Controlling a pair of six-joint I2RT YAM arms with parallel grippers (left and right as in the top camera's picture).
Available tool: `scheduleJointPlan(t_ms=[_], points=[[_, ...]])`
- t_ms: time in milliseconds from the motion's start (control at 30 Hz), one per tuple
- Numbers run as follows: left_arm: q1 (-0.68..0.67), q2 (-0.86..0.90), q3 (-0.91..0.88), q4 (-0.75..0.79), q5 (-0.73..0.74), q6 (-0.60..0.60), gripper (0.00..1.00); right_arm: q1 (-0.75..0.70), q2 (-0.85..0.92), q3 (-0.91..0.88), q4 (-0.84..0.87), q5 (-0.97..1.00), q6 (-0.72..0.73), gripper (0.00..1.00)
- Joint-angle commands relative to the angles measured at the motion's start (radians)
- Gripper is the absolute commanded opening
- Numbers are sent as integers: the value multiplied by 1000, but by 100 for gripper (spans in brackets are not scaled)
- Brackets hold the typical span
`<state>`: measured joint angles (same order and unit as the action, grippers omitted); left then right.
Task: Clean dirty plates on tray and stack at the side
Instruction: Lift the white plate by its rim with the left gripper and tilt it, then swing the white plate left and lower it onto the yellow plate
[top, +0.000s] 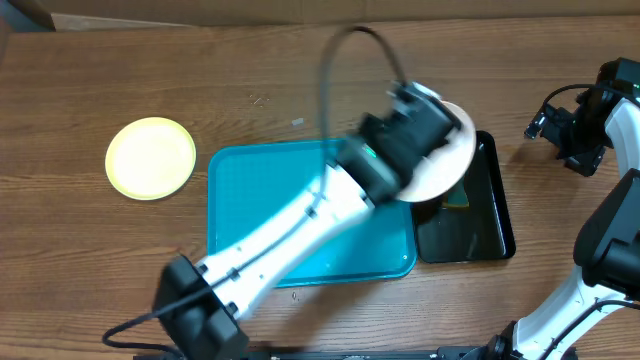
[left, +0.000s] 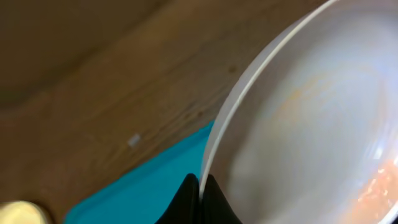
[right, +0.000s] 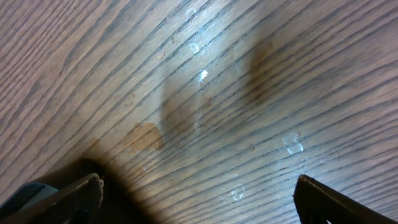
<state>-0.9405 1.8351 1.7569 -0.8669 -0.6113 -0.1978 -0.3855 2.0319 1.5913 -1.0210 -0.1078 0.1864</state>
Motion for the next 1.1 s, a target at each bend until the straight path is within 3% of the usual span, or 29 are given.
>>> scheduleJointPlan(t_ms=[0, 233, 433, 567, 667, 833, 1067], points=[[-108, 12, 26, 37, -375, 100, 4, -2, -12, 27, 3, -6, 4, 100], [-261, 13, 26, 131, -595, 230, 4, -2, -12, 27, 3, -6, 4, 100], [-284, 13, 26, 202, -629, 308, 4, -2, -12, 27, 3, -6, 4, 100], [-280, 13, 26, 214, -608, 291, 4, -2, -12, 27, 3, -6, 4, 100], [-265, 13, 26, 185, -475, 227, 4, -2, -12, 27, 3, -6, 4, 100], [-185, 13, 25, 76, -42, 39, 4, -2, -12, 27, 3, -6, 4, 100], [86, 13, 25, -11, 443, -79, 4, -2, -12, 27, 3, -6, 4, 100]])
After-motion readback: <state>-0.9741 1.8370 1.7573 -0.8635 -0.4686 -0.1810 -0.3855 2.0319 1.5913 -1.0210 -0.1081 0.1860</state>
